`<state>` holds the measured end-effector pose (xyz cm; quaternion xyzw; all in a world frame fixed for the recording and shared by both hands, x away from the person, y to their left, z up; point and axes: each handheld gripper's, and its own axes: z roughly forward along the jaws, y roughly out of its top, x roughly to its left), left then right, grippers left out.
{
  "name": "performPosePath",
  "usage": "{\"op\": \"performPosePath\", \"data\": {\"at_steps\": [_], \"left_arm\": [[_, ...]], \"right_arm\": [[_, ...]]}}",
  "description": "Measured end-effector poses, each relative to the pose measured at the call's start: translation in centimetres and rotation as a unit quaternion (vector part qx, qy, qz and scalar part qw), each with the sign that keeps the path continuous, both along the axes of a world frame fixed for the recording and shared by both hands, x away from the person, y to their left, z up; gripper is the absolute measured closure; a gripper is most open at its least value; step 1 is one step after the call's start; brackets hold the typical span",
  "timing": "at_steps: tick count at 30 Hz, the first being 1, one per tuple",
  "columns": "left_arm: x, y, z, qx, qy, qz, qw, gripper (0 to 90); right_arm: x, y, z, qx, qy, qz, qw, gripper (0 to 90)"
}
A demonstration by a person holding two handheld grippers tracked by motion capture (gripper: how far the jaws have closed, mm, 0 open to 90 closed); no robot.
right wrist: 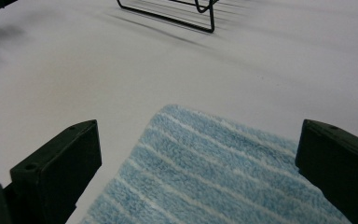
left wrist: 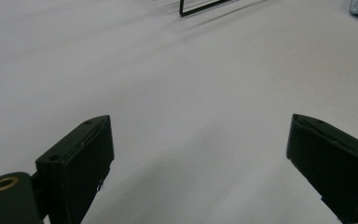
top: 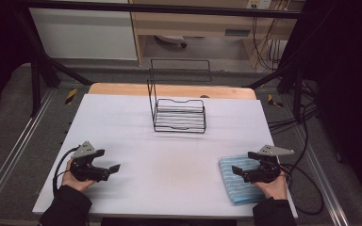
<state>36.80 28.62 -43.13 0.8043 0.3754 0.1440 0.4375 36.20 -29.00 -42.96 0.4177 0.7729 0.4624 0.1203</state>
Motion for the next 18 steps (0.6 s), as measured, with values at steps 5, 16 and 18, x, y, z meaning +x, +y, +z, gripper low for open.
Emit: {"op": "performPosePath", "data": {"at_steps": [5,16,18], "left_arm": [[0.0,0.0,0.0,0.003,0.000,0.000,1.0000,7.6],[0.0,0.1,-0.2,0.005,0.001,0.003,1.0000,7.6],[0.0,0.1,-0.3,0.006,0.000,0.003,1.0000,7.6]], "right_arm": [[0.0,0.1,0.0,-0.007,0.001,-0.003,1.0000,0.6],[0.0,1.1,0.0,-0.014,0.009,-0.009,0.9998,1.6],[0.0,1.4,0.0,-0.019,0.009,-0.009,0.9997,2.2]]}}
